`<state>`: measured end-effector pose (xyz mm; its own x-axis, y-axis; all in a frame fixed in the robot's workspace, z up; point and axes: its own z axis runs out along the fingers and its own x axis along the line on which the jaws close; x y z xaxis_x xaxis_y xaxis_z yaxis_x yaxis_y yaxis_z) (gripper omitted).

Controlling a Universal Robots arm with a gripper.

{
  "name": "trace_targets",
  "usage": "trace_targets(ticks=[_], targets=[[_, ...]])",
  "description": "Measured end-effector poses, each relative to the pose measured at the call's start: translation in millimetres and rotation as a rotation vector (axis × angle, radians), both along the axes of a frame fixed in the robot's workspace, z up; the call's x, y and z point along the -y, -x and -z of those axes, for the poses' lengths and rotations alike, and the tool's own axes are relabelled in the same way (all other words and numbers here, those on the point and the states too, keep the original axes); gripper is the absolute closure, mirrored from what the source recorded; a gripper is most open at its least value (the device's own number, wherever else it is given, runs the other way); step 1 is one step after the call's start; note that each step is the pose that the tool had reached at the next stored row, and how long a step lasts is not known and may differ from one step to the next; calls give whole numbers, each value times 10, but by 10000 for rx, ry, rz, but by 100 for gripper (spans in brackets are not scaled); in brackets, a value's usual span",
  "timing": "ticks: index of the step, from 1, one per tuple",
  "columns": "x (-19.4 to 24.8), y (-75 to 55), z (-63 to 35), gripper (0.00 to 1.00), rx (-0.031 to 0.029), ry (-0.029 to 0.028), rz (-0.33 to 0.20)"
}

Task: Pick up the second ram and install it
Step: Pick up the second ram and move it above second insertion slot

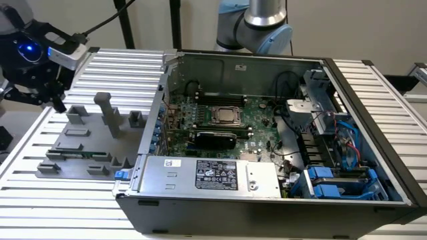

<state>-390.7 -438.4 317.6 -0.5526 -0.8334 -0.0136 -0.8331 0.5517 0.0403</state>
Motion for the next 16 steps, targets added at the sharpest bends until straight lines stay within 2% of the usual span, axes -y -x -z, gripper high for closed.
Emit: trace_targets(ticks=[16], targets=[[0, 0, 110, 100, -1, 7, -2906]])
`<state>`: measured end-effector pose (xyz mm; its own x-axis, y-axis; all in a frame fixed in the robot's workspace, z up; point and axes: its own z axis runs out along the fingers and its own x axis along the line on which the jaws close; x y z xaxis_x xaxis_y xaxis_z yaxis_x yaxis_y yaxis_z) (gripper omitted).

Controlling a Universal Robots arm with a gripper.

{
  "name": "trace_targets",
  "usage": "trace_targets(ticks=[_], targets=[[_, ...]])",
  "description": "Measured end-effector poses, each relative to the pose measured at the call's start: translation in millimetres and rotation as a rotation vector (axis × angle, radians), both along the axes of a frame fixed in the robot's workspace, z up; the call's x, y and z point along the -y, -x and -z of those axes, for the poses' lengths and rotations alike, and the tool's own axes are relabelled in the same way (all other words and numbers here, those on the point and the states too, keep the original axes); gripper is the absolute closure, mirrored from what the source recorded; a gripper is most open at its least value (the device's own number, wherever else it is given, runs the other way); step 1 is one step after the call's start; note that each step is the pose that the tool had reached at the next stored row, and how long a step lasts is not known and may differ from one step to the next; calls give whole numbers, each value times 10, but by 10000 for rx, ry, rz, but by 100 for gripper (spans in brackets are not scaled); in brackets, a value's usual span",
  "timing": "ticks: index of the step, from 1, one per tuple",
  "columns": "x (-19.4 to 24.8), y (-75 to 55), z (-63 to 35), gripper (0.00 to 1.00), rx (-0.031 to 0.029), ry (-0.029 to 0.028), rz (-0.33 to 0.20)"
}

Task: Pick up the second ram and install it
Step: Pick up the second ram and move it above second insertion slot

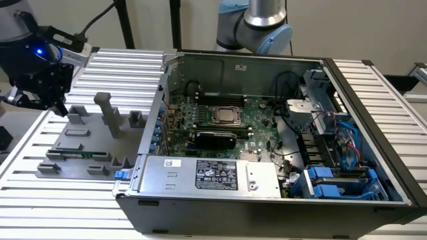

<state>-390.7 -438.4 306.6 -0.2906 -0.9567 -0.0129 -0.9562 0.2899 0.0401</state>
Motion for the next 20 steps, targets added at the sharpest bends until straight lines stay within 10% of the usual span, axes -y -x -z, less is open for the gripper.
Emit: trace_targets(ticks=[11, 20], targets=[[0, 0, 75, 100, 0, 5, -1899], [41, -9, 198, 100, -2, 19, -2427]])
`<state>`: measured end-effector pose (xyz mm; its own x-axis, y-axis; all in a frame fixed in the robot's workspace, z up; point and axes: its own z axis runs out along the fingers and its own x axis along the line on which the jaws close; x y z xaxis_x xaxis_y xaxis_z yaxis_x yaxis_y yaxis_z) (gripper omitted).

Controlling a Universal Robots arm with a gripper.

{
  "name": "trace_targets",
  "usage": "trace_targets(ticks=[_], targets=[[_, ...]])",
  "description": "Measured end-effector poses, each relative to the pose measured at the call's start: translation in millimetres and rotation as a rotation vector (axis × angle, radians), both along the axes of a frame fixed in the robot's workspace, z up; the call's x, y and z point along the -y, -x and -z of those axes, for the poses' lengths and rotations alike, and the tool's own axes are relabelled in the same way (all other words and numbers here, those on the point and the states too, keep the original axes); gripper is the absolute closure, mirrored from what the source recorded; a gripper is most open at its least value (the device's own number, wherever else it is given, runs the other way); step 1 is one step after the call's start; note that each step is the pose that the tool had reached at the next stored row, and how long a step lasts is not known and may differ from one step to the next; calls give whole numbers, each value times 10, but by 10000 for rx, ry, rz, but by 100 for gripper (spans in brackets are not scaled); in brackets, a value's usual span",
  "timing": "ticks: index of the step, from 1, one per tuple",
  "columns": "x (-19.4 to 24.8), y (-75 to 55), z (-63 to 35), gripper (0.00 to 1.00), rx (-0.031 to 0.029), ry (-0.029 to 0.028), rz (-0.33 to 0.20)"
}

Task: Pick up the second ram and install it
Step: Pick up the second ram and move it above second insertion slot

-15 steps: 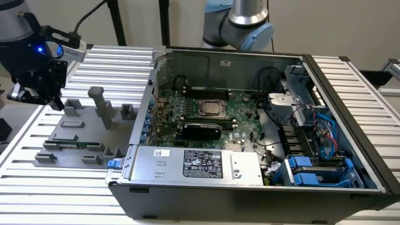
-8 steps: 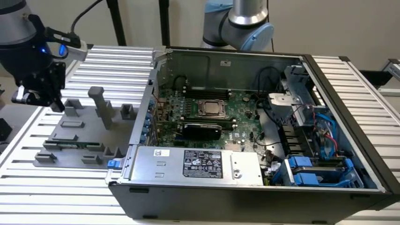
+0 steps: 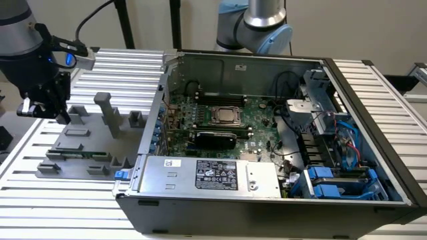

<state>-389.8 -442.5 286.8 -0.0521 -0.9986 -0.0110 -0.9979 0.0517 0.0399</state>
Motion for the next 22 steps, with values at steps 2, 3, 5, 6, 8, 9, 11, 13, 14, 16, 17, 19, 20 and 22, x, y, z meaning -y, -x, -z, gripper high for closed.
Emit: trace_targets(ticks=[2, 3, 5, 6, 8, 9, 11, 13, 14, 16, 17, 19, 20, 22], targets=[[9, -6, 36, 100, 1, 4, -92], [11, -10, 54, 100, 0, 8, -153], [13, -20, 90, 100, 0, 14, -289], [14, -25, 109, 100, 0, 18, -362], [19, -31, 142, 100, 1, 29, -476], [24, -33, 155, 100, 1, 37, -515], [40, -34, 179, 0, -2, 57, -554], [56, -35, 212, 0, 0, 64, -556], [61, -36, 229, 0, 1, 67, -555], [64, -38, 266, 0, 0, 77, -553], [65, -40, 282, 0, -1, 79, -554], [68, -42, 317, 0, -1, 80, -555], [71, -42, 335, 0, 0, 81, -555], [83, -43, 371, 0, -1, 81, -556]])
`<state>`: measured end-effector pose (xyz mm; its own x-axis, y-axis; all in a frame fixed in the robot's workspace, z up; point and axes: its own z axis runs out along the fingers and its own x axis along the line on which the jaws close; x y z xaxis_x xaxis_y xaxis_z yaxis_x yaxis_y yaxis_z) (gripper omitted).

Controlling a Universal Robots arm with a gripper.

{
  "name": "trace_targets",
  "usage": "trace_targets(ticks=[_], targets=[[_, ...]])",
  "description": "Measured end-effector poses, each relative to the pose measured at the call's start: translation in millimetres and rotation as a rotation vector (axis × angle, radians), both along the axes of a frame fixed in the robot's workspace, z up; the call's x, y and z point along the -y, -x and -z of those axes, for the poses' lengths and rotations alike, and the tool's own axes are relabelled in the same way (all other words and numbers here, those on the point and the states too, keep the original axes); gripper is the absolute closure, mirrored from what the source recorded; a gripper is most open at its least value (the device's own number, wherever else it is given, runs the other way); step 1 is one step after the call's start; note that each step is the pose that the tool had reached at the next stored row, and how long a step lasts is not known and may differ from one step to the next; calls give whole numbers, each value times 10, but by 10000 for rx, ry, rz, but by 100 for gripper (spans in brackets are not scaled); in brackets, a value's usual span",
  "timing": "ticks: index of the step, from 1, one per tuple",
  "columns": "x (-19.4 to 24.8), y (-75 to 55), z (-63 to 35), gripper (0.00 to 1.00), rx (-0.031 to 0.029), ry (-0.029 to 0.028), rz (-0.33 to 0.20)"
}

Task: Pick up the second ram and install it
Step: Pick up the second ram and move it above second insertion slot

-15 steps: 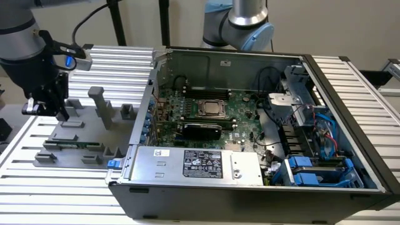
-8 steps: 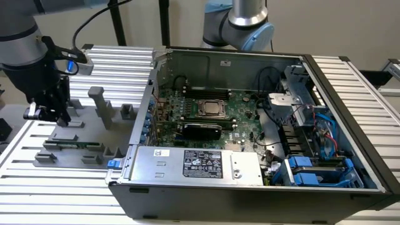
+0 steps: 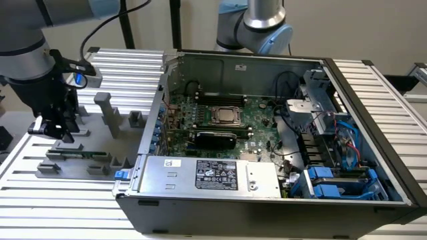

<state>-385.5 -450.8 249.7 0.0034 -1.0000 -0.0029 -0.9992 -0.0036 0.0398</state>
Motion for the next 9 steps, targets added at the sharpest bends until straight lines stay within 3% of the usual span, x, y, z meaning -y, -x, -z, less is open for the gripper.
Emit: trace_targets(ticks=[9], targets=[[54, 0, 165, 0, 1, -1, 2]])
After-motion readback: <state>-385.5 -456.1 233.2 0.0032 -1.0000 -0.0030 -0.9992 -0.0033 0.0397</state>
